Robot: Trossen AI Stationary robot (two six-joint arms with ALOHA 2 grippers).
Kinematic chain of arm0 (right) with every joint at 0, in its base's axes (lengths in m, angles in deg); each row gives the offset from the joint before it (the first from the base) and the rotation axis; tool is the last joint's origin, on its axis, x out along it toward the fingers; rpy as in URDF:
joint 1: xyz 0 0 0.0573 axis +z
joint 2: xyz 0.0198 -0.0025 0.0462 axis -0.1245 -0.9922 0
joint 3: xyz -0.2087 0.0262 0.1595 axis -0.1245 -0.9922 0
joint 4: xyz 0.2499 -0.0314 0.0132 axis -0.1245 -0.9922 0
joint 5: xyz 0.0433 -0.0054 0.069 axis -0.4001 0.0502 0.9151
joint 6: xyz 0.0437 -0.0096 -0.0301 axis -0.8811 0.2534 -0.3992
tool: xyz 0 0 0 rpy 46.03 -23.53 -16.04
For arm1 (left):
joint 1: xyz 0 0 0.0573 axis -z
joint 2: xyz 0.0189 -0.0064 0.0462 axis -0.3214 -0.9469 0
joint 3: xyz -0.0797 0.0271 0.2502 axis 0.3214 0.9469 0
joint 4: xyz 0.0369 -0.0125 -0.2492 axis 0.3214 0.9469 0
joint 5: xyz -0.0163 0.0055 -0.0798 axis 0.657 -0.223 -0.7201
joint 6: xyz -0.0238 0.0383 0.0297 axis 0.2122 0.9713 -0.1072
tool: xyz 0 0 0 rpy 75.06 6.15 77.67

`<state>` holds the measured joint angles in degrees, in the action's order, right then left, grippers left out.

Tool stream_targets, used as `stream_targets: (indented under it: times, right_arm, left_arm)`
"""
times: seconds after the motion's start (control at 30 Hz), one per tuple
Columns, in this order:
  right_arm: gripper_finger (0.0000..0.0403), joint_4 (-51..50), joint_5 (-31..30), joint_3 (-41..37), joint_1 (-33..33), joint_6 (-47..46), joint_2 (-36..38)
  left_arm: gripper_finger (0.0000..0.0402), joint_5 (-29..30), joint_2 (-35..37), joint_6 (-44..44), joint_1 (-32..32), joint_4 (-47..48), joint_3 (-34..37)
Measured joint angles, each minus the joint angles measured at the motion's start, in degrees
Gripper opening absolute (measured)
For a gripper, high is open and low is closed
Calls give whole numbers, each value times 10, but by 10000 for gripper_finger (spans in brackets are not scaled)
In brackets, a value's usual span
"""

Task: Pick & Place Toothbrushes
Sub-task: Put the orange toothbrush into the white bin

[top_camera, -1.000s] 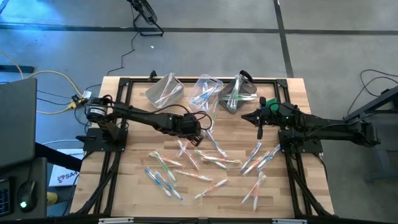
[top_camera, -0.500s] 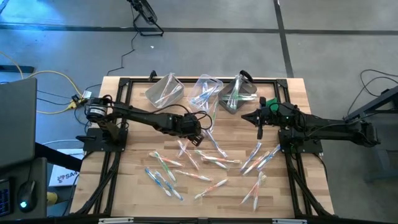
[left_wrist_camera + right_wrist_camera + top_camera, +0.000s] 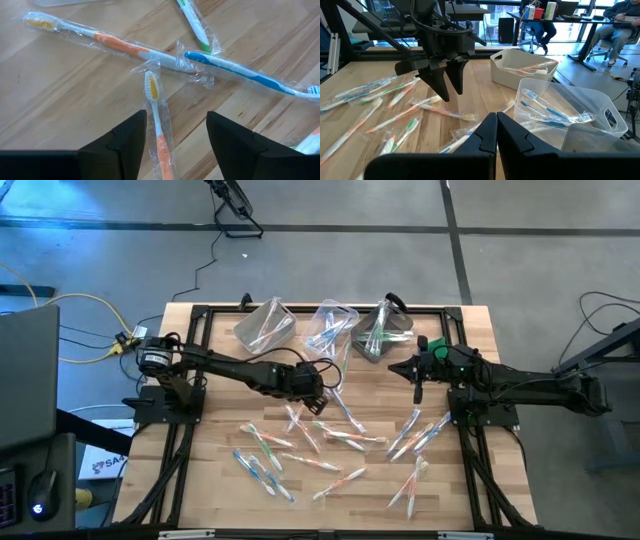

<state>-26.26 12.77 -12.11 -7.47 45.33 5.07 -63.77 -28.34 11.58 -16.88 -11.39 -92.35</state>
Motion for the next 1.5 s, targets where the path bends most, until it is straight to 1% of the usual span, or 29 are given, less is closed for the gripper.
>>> stream_targets:
  times: [0.27, 0.5, 0.8, 0.87, 0.93, 1.0, 1.07, 1.27, 1.5]
  right_arm:
    - [2, -3, 0, 0, 0, 0, 0]
    - [2, -5, 0, 0, 0, 4, 0]
    - [2, -4, 0, 0, 0, 4, 0]
    - [2, -3, 0, 0, 0, 4, 0]
    - [2, -3, 0, 0, 0, 4, 0]
    - [2, -3, 0, 0, 0, 4, 0]
    - [2, -3, -1, 0, 0, 4, 0]
    - [2, -3, -2, 0, 0, 4, -1]
    - [2, -3, -2, 0, 0, 4, -1]
  left_arm:
    - [204, 0, 0, -1, 0, 0, 0]
    - [204, 1, -5, -30, 0, -4, 0]
    - [204, 1, -20, -31, 0, -4, 1]
    - [204, 1, -31, -31, 0, -18, -1]
    - [204, 1, -36, -31, 0, -8, 2]
    - [204, 2, -48, -31, 0, -29, -1]
    - [204, 2, -58, -31, 0, -24, 0]
    - [204, 2, -89, -31, 0, -57, -1]
    - [204, 5, -100, -31, 0, -61, 1]
